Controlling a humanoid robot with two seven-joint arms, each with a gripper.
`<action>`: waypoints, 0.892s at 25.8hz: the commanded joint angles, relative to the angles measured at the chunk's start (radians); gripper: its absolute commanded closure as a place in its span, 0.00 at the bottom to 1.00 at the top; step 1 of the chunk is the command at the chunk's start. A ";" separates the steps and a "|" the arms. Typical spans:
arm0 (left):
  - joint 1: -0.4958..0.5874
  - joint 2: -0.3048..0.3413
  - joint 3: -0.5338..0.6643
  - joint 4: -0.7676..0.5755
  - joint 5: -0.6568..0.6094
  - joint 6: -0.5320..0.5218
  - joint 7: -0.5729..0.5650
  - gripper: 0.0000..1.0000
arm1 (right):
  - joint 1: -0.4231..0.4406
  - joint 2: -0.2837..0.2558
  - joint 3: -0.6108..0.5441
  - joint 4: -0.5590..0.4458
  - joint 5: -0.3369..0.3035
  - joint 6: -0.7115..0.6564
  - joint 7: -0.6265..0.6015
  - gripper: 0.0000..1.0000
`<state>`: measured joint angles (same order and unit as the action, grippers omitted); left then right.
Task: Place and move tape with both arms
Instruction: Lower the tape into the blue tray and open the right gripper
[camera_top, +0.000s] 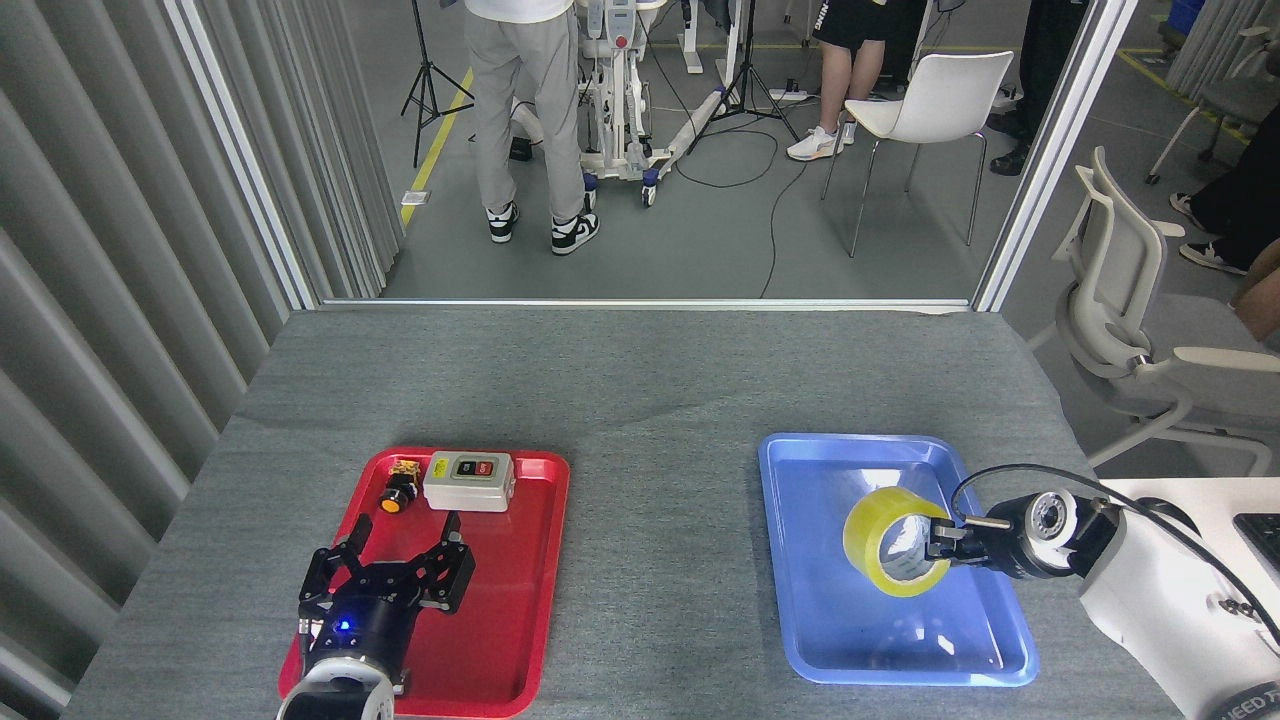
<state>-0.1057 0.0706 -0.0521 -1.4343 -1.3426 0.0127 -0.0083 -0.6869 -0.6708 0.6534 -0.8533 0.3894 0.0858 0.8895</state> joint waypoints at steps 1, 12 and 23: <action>0.000 0.000 0.000 0.000 -0.003 0.000 0.001 0.00 | 0.001 0.004 0.000 0.008 0.000 0.002 -0.021 0.81; -0.002 0.003 0.009 0.002 -0.010 0.000 0.001 0.00 | 0.004 0.023 -0.003 0.020 0.022 0.002 -0.058 0.66; -0.005 0.008 0.017 0.011 -0.013 0.000 0.002 0.00 | -0.002 0.039 -0.006 0.023 0.022 0.026 -0.086 0.66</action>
<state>-0.1102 0.0763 -0.0403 -1.4245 -1.3558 0.0119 -0.0063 -0.6875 -0.6423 0.6484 -0.8301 0.4110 0.0932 0.8178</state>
